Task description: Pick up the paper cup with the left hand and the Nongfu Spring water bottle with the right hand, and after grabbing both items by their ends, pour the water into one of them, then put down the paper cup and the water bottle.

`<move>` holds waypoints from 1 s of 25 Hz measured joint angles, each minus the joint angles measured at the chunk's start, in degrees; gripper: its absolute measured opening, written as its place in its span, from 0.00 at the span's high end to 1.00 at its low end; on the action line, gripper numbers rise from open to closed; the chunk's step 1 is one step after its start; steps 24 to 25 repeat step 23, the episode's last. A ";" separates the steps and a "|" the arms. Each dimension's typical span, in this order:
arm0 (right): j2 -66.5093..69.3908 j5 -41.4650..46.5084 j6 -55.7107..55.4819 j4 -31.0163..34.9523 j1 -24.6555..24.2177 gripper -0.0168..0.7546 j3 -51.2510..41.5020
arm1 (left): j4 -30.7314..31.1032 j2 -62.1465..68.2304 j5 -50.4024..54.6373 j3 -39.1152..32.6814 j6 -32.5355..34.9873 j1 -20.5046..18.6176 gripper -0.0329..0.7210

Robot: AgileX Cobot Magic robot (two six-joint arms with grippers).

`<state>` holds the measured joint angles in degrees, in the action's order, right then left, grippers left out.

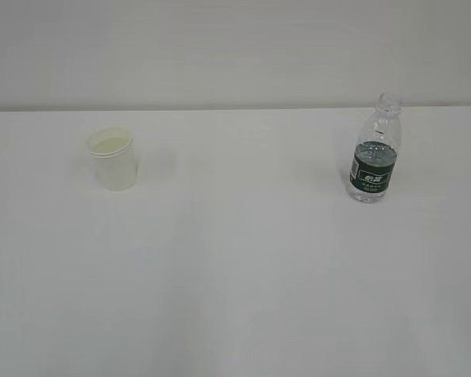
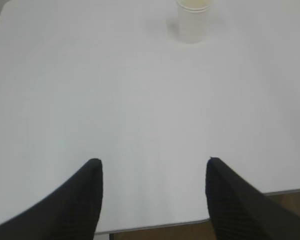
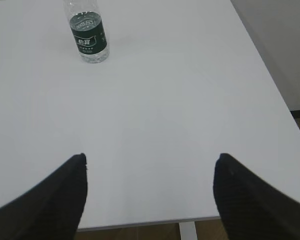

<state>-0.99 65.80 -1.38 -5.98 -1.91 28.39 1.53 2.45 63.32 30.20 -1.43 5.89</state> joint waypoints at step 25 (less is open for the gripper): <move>0.00 0.00 0.00 0.00 0.00 0.22 0.00 | 0.00 0.00 0.00 0.00 0.00 -1.67 0.35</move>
